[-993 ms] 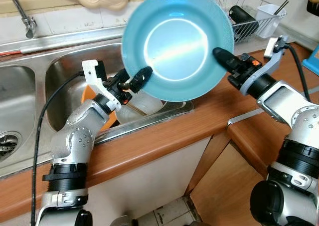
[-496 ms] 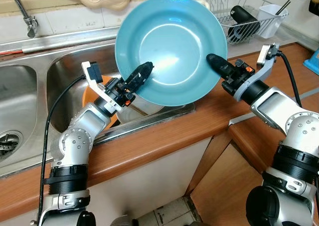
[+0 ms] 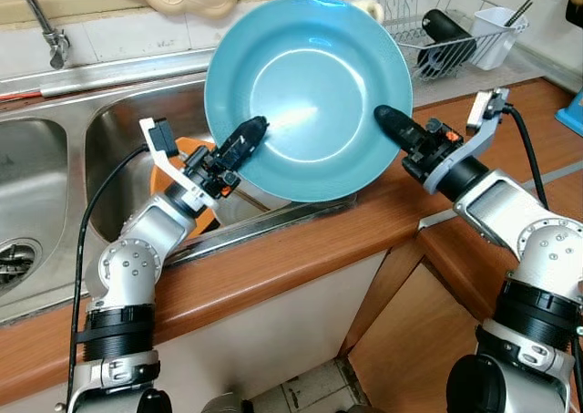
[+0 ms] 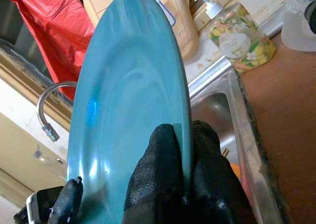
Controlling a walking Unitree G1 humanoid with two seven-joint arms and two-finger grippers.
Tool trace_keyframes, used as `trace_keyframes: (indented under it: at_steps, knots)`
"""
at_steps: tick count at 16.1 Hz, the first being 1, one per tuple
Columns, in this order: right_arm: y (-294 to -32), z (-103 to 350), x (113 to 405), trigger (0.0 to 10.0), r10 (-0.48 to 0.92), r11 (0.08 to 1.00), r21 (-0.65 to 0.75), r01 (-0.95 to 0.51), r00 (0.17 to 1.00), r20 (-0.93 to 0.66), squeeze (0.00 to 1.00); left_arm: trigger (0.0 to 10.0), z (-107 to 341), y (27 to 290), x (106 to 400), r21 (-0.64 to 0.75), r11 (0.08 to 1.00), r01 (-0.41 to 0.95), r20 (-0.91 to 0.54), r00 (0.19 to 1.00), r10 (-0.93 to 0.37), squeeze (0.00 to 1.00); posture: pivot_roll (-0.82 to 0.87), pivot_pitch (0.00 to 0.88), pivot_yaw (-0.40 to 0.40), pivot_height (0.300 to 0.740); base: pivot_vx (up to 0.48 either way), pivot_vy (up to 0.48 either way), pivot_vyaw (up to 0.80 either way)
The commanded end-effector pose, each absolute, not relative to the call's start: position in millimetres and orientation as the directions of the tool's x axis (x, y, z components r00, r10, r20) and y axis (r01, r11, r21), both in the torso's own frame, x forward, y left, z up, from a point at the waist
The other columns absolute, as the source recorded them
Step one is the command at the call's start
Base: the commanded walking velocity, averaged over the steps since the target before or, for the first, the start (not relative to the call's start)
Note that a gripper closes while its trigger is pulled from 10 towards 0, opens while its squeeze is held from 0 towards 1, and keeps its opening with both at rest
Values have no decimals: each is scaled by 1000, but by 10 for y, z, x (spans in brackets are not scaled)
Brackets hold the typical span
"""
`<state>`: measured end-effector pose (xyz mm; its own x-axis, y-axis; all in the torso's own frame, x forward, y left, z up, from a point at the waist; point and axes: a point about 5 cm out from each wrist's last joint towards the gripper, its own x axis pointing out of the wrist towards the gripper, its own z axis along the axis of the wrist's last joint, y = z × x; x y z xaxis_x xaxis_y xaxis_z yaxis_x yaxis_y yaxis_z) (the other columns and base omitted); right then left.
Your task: Kitchen organization
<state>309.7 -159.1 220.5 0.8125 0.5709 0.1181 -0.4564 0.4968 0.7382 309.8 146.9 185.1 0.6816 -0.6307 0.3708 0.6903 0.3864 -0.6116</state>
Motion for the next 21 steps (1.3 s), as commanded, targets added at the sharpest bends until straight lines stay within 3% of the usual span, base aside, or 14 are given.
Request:
trace_keyframes:
  at_steps: [1, 4, 5, 6, 8, 9, 10, 14, 15, 21]
  knots:
    - [-1571, 2226, 3091, 0, 568, 511, 727, -459, 815, 115, 0, 0, 1930, 1419, 3071, -576, 366, 731, 395, 641, -658, 0, -151, 0, 39, 740, 0, 0, 0]
    - [-1569, 2231, 3086, 0, 567, 515, 723, -461, 815, 116, 0, 0, 1919, 1421, 3071, -576, 373, 727, 385, 644, -661, 0, -151, 0, 39, 740, 0, 0, 0]
    - [-1568, 2230, 3089, 6902, 567, 520, 721, -458, 817, 109, 0, 0, 1911, 1426, 3081, -576, 382, 722, 376, 650, -660, 0, -150, 0, 38, 740, 0, 0, 0]
    - [-1562, 2231, 3092, 10000, 567, 537, 709, -457, 818, 98, 0, 0, 1910, 1429, 3082, -576, 383, 722, 376, 650, -660, 0, -154, 0, 39, 740, 0, 0, 0]
    - [-1551, 2232, 3099, 10000, 567, 563, 687, -460, 819, 84, 0, 0, 1910, 1432, 3084, -576, 384, 722, 377, 651, -659, 0, -154, 0, 39, 740, 0, 0, 0]
    - [-1550, 2233, 3101, 10000, 568, 567, 682, -462, 819, 83, 129, 0, 1913, 1436, 3088, -576, 388, 719, 377, 655, -655, 0, -154, 0, 39, 740, 0, 0, 0]
    - [-1549, 2234, 3103, 10000, 570, 567, 680, -465, 818, 84, 1000, 0, 1925, 1446, 3096, -577, 392, 716, 383, 662, -644, 0, -154, 0, 39, 740, 0, 0, 0]
    - [-1579, 2235, 3111, 10000, 560, 593, 659, -462, 825, 74, 1000, 0, 2021, 1609, 3177, -600, 430, 674, 420, 723, -548, 0, -153, 0, 37, 740, 0, 0, 0]
    - [-1586, 2235, 3110, 10000, 561, 606, 646, -464, 825, 67, 0, 0, 2039, 1663, 3200, -607, 444, 659, 426, 742, -518, 0, -153, 0, 37, 740, 0, 0, 0]
    - [-1577, 2209, 3057, 10000, 596, 721, 456, -522, 803, -21, 0, 0, 2038, 2010, 3294, -621, 590, 516, 372, 857, -358, 0, -151, 0, 30, 740, 0, 0, 0]
